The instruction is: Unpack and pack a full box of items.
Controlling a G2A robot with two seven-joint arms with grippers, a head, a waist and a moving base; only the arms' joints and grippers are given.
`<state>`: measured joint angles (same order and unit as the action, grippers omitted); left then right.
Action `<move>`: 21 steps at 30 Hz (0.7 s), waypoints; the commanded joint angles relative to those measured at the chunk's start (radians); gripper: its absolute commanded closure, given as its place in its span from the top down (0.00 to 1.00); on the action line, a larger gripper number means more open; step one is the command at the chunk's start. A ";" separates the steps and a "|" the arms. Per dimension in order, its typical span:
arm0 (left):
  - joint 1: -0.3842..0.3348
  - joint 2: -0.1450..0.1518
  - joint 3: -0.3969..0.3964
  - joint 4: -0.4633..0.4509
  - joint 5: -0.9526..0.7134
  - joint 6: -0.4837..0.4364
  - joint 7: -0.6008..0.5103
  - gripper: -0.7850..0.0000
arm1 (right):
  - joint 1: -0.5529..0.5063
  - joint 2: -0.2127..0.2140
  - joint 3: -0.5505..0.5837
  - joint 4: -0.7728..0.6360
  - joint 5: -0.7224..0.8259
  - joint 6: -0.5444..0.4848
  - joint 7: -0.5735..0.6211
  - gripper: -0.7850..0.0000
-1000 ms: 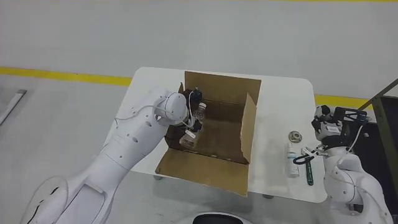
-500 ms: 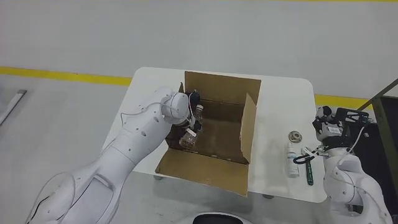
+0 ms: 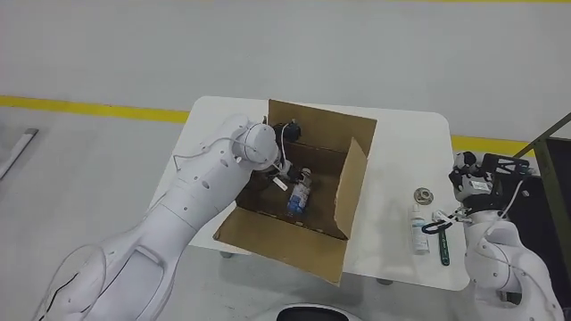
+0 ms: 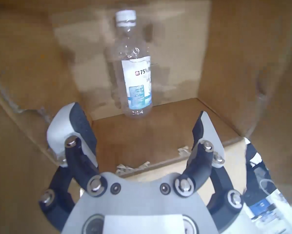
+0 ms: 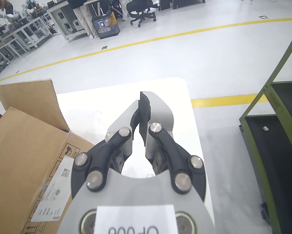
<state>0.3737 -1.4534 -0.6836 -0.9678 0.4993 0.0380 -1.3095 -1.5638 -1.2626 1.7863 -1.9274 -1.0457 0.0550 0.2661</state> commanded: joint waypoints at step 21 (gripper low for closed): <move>0.062 0.002 -0.021 -0.373 -0.276 -0.185 -0.067 1.00 | -0.003 0.003 0.043 0.030 0.044 -0.002 0.007 0.00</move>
<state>0.4396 -1.4480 -0.7079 -1.3463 0.2431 -0.1411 -1.3807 -1.5659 -1.2598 1.8271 -1.8973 -1.0041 0.0535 0.2718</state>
